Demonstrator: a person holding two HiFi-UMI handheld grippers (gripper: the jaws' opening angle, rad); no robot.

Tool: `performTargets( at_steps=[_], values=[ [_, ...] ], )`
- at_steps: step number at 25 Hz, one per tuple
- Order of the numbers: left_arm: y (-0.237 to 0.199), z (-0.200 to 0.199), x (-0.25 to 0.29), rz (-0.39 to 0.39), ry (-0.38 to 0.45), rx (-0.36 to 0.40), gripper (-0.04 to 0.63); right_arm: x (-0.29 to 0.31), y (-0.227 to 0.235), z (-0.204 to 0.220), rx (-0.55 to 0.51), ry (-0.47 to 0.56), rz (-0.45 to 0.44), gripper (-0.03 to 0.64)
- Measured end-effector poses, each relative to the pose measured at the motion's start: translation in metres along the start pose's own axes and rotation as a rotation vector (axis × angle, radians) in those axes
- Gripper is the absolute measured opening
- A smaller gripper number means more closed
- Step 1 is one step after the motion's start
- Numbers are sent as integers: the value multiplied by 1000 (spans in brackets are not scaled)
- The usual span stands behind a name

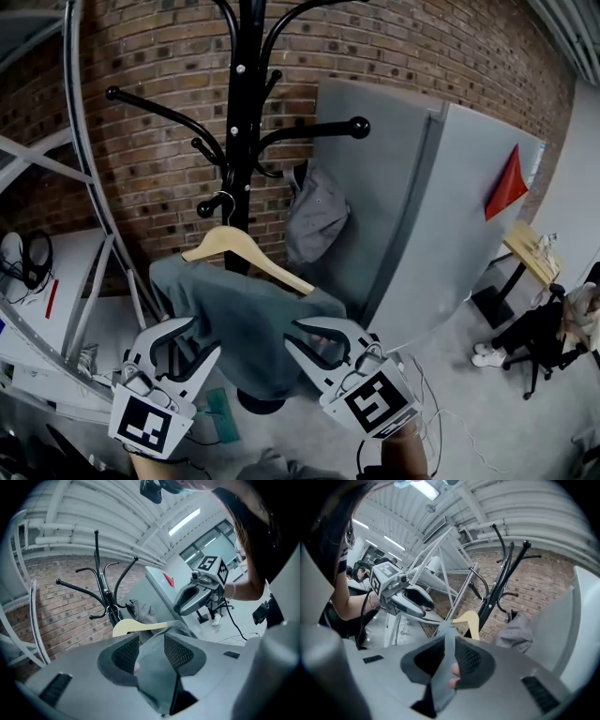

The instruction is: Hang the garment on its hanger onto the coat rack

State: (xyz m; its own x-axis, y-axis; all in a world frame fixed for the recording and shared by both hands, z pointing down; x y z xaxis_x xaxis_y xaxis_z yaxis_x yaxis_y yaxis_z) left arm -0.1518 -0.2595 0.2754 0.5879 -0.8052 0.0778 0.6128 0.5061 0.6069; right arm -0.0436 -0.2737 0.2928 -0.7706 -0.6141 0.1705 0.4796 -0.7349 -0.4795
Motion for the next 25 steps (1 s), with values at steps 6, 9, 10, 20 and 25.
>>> performTargets(
  at_steps=[6,9,10,20,25],
  values=[
    [24,19,-9,-15,-38,-146,175,-18,-22,14,67,3,-24,67],
    [33,30,-12,-43,-46,-220,153,-21,-30,20,122,14,-33,61],
    [37,32,-13,-53,-49,-236,138,-22,-33,21,141,20,-34,61],
    [76,38,-15,-95,-68,-324,13,-25,-59,43,353,22,2,34],
    [85,47,-15,-124,-108,-376,5,-30,-60,58,445,1,53,23]
  ],
)
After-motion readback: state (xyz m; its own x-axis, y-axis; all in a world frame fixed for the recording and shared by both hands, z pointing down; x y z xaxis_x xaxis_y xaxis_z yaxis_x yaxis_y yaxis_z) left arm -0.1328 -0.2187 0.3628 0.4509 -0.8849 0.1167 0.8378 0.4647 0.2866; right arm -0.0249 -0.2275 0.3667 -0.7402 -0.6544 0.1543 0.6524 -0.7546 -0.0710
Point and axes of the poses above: the fingertips, and each gripper's own axes: x forward along the fingers, y to its right, z out of its underside, the point moved 1 cm from there along -x, backward along the fingers, and after that the axes turned 1 degree about y, right-handed, at the moved point
